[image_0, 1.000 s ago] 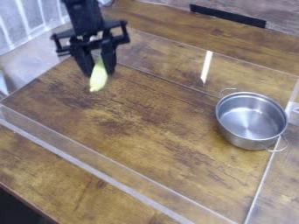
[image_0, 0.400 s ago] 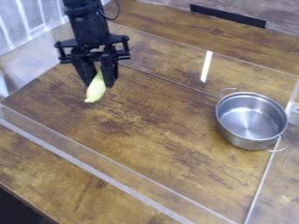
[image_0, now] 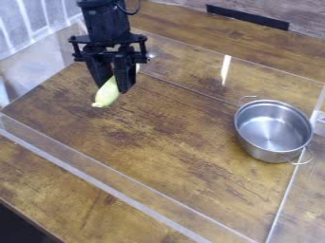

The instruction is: Move the green spoon to the left

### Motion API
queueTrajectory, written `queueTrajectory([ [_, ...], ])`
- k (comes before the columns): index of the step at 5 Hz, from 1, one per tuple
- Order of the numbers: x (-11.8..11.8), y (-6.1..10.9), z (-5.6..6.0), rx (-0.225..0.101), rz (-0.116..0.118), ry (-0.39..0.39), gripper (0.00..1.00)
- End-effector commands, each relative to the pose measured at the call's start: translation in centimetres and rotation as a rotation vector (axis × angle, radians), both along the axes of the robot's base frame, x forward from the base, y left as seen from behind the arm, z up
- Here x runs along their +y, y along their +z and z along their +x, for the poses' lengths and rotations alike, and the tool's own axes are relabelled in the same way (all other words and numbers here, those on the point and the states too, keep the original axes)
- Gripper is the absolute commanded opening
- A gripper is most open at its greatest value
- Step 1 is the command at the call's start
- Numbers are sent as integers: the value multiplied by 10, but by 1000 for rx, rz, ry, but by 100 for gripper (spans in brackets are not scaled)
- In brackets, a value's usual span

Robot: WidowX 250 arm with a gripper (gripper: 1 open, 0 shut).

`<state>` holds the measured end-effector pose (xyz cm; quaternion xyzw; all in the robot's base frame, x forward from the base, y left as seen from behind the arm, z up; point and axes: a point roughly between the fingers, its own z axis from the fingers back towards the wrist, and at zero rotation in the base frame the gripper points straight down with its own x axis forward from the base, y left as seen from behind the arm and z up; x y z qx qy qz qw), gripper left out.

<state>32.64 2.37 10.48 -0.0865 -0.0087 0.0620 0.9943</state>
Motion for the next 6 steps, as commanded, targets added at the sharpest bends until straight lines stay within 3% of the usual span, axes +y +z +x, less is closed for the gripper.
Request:
queueTrajectory([
  [1, 6, 28, 14, -110, 44, -49, 0],
  [3, 46, -12, 30, -89, 100, 50, 0],
  [4, 43, -26, 46, -78, 127, 35, 0],
  [5, 32, -33, 58, -71, 139, -2, 0],
  [6, 30, -33, 62, -71, 142, -105, 0],
])
